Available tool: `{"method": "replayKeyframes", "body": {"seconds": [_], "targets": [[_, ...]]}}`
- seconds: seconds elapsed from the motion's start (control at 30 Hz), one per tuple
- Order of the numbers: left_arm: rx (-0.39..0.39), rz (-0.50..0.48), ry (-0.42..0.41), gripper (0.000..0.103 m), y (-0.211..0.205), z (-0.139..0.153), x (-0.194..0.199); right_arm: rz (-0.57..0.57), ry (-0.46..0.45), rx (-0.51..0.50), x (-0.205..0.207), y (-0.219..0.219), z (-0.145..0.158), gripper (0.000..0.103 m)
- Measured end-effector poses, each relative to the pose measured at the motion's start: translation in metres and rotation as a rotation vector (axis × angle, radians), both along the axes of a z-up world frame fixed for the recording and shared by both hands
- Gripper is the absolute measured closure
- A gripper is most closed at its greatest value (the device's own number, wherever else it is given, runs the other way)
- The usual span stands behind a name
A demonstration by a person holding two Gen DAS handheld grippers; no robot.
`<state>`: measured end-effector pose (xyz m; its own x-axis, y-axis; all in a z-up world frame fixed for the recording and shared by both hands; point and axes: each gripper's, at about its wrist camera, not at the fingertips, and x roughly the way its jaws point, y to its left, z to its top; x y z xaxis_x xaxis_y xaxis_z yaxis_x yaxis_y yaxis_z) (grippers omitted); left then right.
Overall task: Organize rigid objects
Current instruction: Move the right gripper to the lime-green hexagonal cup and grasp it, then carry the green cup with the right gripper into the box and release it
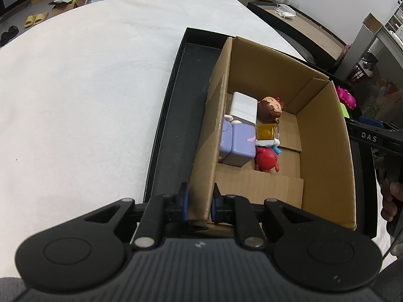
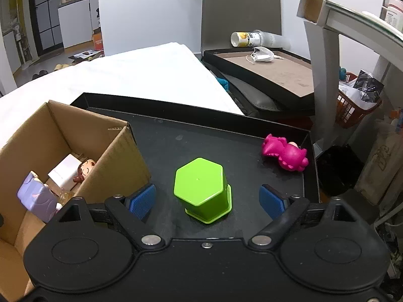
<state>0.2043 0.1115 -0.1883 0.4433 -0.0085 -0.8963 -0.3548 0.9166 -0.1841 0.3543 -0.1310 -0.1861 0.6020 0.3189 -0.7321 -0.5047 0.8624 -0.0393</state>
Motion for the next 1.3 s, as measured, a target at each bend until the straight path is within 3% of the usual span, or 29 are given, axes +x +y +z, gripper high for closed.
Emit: {"method": "replayKeyframes", "body": {"seconds": [0.27,0.33,0.4,0.8,1.3], "targets": [[0.006,-0.004,0.006,0.089,0.000,-0.001,0.001,-0.008,-0.009,-0.001,0.006,0.005,-0.006,0.021],[0.011,-0.010,0.005,0.089,-0.001,-0.001,0.001,0.001,-0.006,0.000,0.007,0.006,-0.008,0.028],[0.009,-0.009,0.005,0.089,-0.001,-0.001,0.001,0.011,0.014,-0.007,0.008,0.007,-0.011,0.055],[0.005,-0.008,0.001,0.089,-0.001,-0.002,-0.001,-0.008,0.023,-0.026,-0.006,0.000,0.002,0.056],[0.005,-0.001,-0.004,0.088,-0.001,0.000,-0.003,-0.034,-0.025,-0.010,-0.027,-0.006,0.043,0.056]]}}
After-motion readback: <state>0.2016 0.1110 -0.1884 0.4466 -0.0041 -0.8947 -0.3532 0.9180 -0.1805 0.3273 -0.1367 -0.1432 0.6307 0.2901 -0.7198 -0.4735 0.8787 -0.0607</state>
